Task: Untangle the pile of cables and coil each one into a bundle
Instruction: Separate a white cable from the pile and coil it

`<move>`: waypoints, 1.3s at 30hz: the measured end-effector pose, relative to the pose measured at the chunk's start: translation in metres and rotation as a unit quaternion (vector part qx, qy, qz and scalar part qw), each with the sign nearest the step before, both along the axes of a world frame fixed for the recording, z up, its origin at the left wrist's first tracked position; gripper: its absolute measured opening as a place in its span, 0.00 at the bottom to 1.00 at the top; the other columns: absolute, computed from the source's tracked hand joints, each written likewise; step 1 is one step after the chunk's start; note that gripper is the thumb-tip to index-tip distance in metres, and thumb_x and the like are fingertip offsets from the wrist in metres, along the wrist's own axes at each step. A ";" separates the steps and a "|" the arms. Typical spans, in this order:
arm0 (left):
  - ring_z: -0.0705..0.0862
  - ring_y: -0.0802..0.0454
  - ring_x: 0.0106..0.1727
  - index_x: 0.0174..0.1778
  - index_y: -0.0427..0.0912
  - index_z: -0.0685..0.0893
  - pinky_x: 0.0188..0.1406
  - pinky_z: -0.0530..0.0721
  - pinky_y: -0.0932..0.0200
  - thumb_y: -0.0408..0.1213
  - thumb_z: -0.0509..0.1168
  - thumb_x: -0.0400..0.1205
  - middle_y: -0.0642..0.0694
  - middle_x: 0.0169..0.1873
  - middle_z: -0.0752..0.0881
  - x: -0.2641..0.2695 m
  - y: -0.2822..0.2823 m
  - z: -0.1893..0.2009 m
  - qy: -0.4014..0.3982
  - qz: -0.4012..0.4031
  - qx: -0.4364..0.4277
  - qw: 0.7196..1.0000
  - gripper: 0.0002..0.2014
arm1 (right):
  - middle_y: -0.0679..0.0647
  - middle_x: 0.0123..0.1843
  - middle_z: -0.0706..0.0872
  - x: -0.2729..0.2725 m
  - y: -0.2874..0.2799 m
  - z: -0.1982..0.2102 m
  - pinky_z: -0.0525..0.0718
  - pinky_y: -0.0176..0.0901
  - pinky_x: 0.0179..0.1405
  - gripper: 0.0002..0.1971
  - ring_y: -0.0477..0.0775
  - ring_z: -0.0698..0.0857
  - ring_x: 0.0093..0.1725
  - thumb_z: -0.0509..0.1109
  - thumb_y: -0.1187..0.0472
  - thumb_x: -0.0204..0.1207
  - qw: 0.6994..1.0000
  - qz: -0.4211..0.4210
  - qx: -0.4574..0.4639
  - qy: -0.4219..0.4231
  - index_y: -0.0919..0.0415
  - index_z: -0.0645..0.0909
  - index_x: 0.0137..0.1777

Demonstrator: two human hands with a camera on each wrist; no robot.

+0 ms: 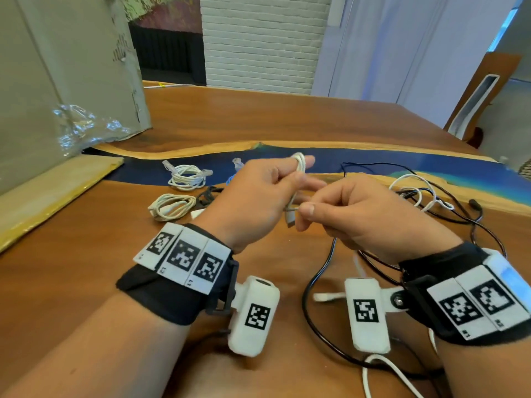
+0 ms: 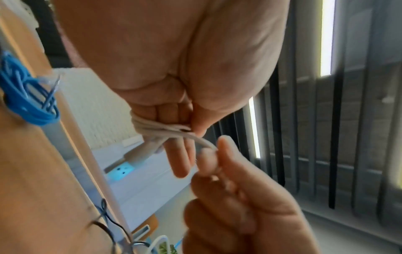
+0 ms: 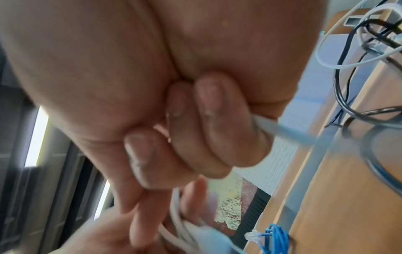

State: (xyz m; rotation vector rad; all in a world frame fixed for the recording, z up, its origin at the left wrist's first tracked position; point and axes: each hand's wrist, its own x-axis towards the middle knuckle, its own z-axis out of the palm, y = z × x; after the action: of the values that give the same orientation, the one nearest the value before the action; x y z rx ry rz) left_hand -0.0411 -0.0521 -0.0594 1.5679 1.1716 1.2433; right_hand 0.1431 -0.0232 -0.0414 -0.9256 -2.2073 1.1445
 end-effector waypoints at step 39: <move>0.68 0.47 0.28 0.36 0.39 0.78 0.34 0.70 0.51 0.44 0.53 0.93 0.45 0.25 0.75 0.010 0.007 -0.010 -0.074 0.015 0.066 0.995 0.22 | 0.61 0.48 0.94 -0.009 0.013 -0.013 0.86 0.66 0.61 0.06 0.64 0.91 0.56 0.76 0.61 0.80 0.984 -0.099 -0.045 0.138 0.63 0.93 0.48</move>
State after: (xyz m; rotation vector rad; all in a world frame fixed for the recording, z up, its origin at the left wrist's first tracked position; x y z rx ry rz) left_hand -0.0316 -0.0446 -0.0697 1.5294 1.0395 1.4557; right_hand 0.1338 -0.0104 -0.0549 -0.9374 -1.8134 1.2065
